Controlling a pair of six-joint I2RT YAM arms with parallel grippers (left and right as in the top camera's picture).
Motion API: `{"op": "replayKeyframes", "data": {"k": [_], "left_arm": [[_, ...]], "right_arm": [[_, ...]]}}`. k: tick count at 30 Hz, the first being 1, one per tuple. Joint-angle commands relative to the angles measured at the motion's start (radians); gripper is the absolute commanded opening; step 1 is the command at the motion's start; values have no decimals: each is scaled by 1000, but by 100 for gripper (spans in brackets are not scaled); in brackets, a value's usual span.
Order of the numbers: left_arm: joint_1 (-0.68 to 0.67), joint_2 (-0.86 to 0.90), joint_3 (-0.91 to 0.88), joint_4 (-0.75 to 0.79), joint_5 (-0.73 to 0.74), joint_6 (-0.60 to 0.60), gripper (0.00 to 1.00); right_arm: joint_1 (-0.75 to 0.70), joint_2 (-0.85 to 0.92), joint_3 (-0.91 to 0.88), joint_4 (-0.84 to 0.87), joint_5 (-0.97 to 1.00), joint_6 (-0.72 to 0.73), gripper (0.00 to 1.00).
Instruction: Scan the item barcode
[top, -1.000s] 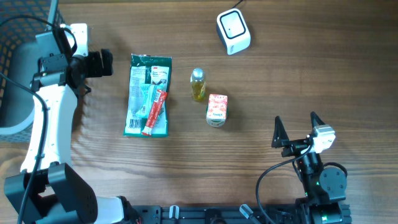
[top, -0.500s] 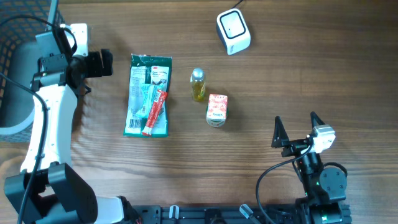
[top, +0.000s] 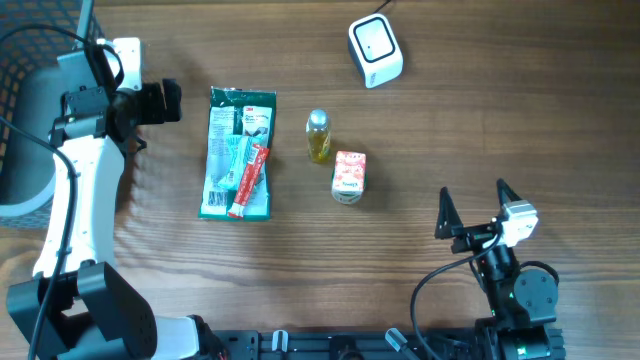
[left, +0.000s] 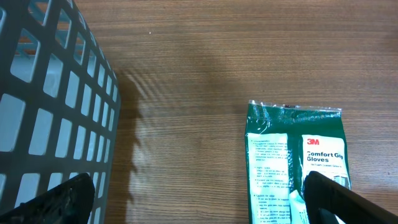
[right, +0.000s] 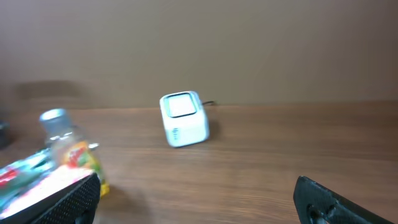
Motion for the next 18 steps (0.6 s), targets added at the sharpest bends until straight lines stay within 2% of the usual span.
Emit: {"op": "replayKeyframes", "data": {"k": [1, 2, 5, 6, 12, 18], "left_arm": [[3, -13, 14, -1, 19, 16, 100], [3, -13, 14, -1, 19, 16, 100], [3, -13, 14, -1, 19, 15, 100], [3, -13, 14, -1, 19, 15, 100], [3, -13, 14, -1, 19, 15, 100], [3, -13, 14, -1, 19, 15, 100]], "right_arm": [[0, 5, 17, -14, -206, 59, 100], [0, 11, 37, -39, -205, 99, 100], [0, 40, 116, -90, -203, 101, 100], [0, 85, 197, -137, -202, 105, 100], [0, 444, 635, -399, -272, 105, 99], [0, 906, 1143, -859, -377, 117, 100]]}}
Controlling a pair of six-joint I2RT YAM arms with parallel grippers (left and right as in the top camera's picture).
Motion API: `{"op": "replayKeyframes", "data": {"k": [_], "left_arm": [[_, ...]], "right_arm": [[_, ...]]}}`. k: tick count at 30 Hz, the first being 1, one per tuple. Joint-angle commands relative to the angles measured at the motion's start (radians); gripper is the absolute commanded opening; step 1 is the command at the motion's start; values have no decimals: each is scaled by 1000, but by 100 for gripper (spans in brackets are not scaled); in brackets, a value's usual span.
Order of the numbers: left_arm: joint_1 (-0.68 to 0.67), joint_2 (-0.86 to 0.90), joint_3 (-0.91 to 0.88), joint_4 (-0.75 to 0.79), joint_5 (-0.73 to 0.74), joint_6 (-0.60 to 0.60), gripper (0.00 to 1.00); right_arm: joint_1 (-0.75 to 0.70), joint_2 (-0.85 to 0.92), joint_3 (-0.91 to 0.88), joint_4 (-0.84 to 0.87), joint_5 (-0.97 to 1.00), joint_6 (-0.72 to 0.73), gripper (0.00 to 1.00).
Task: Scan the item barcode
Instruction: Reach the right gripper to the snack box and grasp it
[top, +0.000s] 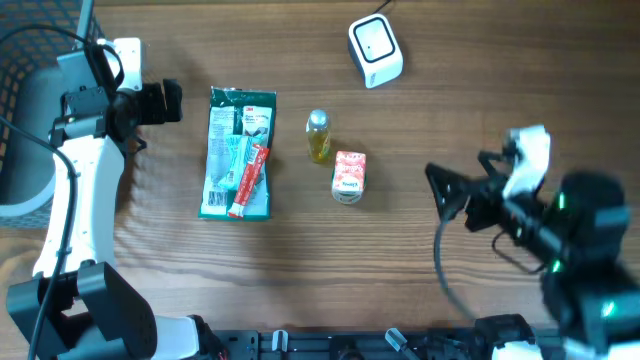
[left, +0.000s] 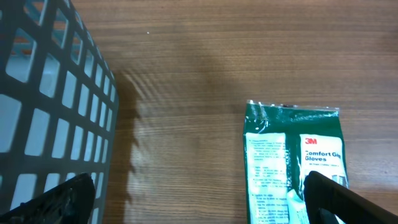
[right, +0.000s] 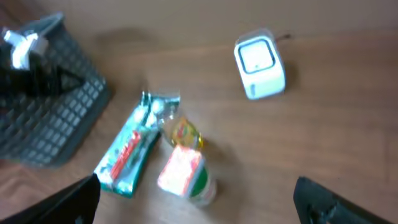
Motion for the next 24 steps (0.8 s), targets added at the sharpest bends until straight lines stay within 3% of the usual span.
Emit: {"op": "replayKeyframes", "data": {"k": [1, 3, 6, 9, 15, 22, 24], "left_arm": [[3, -13, 13, 2, 12, 15, 100], [3, -13, 13, 2, 12, 15, 100], [2, -13, 13, 2, 12, 15, 100], [3, -13, 13, 2, 12, 15, 100], [3, -13, 13, 2, 12, 15, 100], [3, -13, 13, 2, 12, 15, 100], [3, -13, 13, 2, 12, 15, 100]], "right_arm": [[0, 208, 207, -130, -128, 54, 100], [0, 299, 245, -160, -242, 78, 100], [16, 405, 243, -170, -335, 106, 75], [120, 491, 243, -181, -216, 109, 60], [340, 662, 243, -179, 48, 235, 61], [429, 856, 243, -129, 151, 269, 57], [430, 875, 243, -114, 170, 269, 52]]}}
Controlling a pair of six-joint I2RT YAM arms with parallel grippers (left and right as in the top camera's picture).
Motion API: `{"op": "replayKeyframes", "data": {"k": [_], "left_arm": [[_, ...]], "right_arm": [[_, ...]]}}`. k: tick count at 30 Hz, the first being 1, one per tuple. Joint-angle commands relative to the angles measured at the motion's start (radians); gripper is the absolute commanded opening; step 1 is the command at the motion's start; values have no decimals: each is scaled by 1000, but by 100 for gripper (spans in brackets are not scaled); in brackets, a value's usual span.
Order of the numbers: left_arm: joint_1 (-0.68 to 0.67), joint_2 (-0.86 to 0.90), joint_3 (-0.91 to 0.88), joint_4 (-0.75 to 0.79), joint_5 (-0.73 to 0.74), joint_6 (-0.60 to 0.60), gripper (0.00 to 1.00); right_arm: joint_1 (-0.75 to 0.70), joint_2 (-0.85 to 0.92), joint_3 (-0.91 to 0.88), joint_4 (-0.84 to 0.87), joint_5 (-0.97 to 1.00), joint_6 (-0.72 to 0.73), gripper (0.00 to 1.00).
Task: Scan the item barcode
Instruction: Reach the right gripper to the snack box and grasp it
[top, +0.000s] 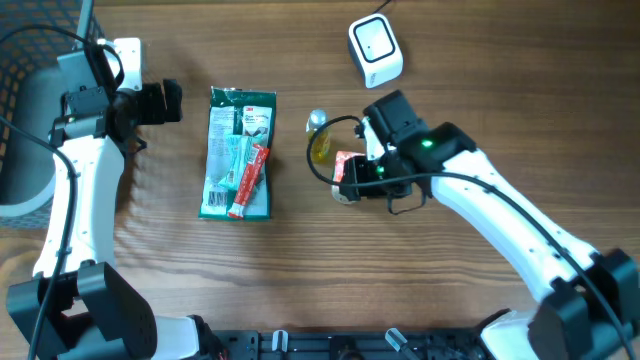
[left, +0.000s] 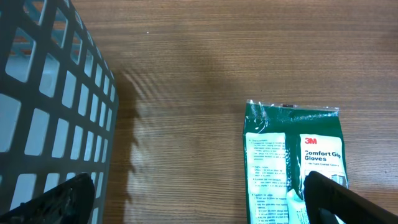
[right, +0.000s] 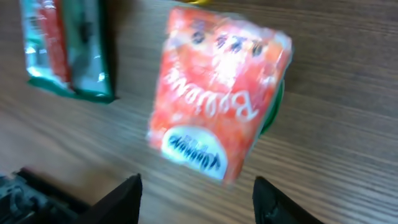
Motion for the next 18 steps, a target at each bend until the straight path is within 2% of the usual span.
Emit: {"op": "replayKeyframes", "data": {"k": [1, 3, 9, 18], "left_arm": [[3, -13, 13, 2, 12, 15, 100], [3, -13, 13, 2, 12, 15, 100], [3, -13, 13, 2, 12, 15, 100], [3, -13, 13, 2, 11, 15, 100]], "right_arm": [[4, 45, 16, 25, 77, 23, 48], [5, 52, 16, 39, 78, 25, 41], [5, 53, 16, 74, 79, 26, 36], [5, 71, 15, 81, 97, 26, 35]]}}
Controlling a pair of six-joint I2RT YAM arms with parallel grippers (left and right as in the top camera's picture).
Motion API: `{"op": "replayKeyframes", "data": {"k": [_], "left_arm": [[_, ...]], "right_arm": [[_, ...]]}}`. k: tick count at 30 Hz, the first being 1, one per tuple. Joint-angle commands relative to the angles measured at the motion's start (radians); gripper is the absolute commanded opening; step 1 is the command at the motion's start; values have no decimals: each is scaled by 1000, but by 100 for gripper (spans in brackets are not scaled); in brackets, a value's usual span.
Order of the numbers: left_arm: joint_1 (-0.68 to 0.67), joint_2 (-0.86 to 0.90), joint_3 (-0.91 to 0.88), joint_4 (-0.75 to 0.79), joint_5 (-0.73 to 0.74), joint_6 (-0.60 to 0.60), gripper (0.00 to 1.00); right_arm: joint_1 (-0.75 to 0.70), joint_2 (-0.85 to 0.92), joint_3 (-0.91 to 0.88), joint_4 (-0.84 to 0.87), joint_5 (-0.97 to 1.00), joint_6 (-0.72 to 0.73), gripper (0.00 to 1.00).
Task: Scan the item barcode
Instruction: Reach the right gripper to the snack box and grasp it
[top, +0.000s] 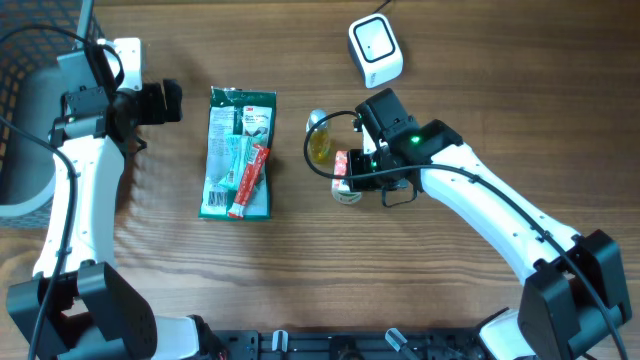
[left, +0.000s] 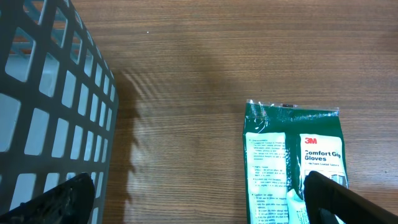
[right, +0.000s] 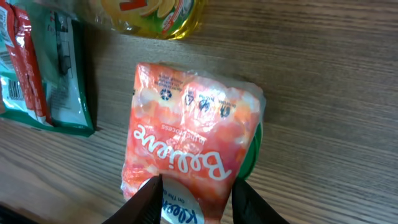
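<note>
An orange tissue pack with white lettering lies on the wooden table between the fingers of my right gripper. Both fingers press its sides near its white-labelled end, so the gripper is shut on it. Overhead, the right gripper covers most of the pack. The white barcode scanner stands at the back of the table, beyond the pack. My left gripper hangs open over bare wood at the far left, nothing between its fingers.
A small yellow bottle lies just left of the tissue pack. A green glove packet with a red tube on it lies farther left. A dark mesh basket stands at the table's left edge.
My right gripper's fingers, then wide apart around the orange pack, now press its sides. The wrist has shifted slightly over the pack. The left arm has not moved.
My right gripper was open and low at the table's front right, looking toward the scanner. Then it was raised, with all the items in its view. Then it stood open over the orange pack, and now it is shut on that pack. The left arm stayed put.
</note>
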Motion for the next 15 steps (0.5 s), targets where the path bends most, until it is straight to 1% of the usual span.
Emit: {"op": "replayKeyframes", "data": {"k": [1, 2, 3, 4, 7, 9, 11, 15], "left_arm": [[3, -13, 13, 2, 12, 15, 100], [3, -13, 13, 2, 12, 15, 100], [3, -13, 13, 2, 12, 15, 100], [3, -13, 13, 2, 12, 15, 100], [3, -13, 13, 2, 12, 15, 100], [3, -13, 13, 2, 12, 15, 100], [3, -13, 13, 2, 12, 15, 100], [3, -13, 13, 2, 12, 15, 100]], "right_arm": [[5, 27, 15, 3, 24, 6, 31], [5, 31, 15, 2, 24, 6, 26], [5, 31, 15, 3, 24, 2, 12], [0, 19, 25, -3, 24, -9, 4], [-19, -26, 85, -42, 2, -41, 4], [-23, -69, 137, -39, -107, -80, 4], [-14, -110, 144, -4, -219, -87, 4], [47, -104, 114, 11, -226, -78, 4]]}}
